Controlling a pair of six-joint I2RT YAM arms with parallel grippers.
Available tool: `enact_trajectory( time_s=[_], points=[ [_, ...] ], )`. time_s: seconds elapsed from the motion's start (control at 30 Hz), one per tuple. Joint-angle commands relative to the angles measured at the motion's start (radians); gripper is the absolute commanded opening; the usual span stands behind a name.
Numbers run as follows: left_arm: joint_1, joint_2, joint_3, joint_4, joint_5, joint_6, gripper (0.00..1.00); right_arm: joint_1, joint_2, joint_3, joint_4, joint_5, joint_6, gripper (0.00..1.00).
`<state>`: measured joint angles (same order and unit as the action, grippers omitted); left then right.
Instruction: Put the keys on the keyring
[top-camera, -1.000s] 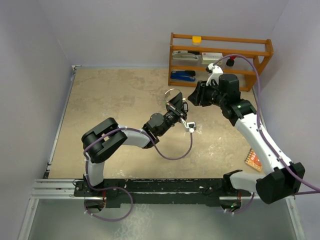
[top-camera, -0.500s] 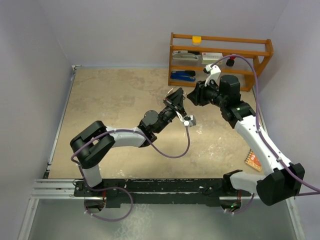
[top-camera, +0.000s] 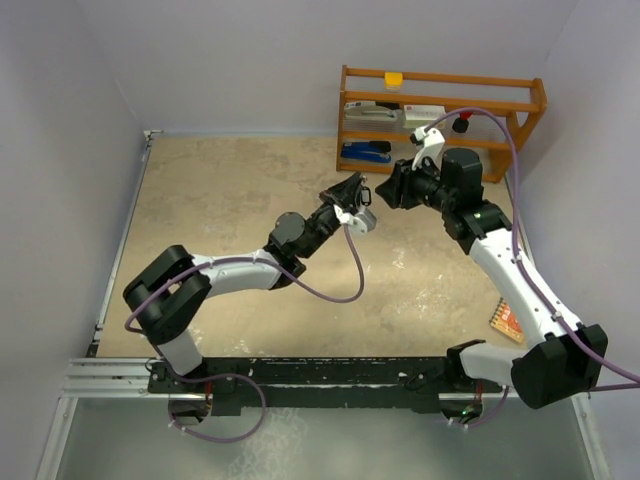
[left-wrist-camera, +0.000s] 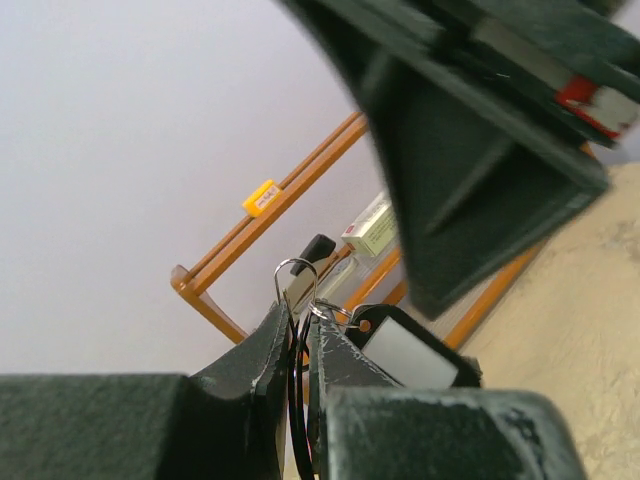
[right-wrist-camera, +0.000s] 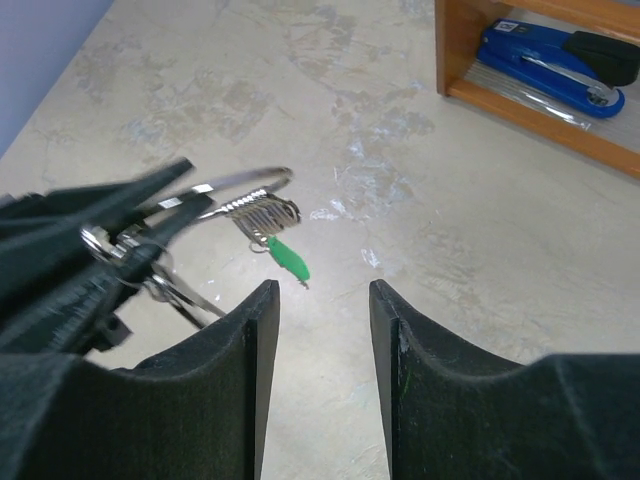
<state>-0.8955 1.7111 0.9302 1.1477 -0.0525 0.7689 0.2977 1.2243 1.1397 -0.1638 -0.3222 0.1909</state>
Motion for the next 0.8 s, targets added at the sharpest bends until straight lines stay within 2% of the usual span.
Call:
enact_trajectory(
  time_s=[0.0,0.23,0.57,0.77],
  points=[
    [0.046,-0.089,0.061,0.016,0.023,-0.249,0.00,-0.026,-0.005,0.016,0.052,-0.015,0.008,0.45],
    [0.138,-0.129,0.097,0.012,0.090,-0.522,0.00,-0.070,-0.021,-0.105,0.247,-0.152,0.043,0.45],
    [0.155,-0.165,0.130,-0.029,0.171,-0.653,0.00,-0.077,0.018,-0.185,0.558,-0.256,0.157,0.45],
    [0.156,-0.163,0.133,-0.003,0.183,-0.714,0.00,-0.077,0.066,-0.164,0.660,-0.294,0.223,0.47]
  ],
)
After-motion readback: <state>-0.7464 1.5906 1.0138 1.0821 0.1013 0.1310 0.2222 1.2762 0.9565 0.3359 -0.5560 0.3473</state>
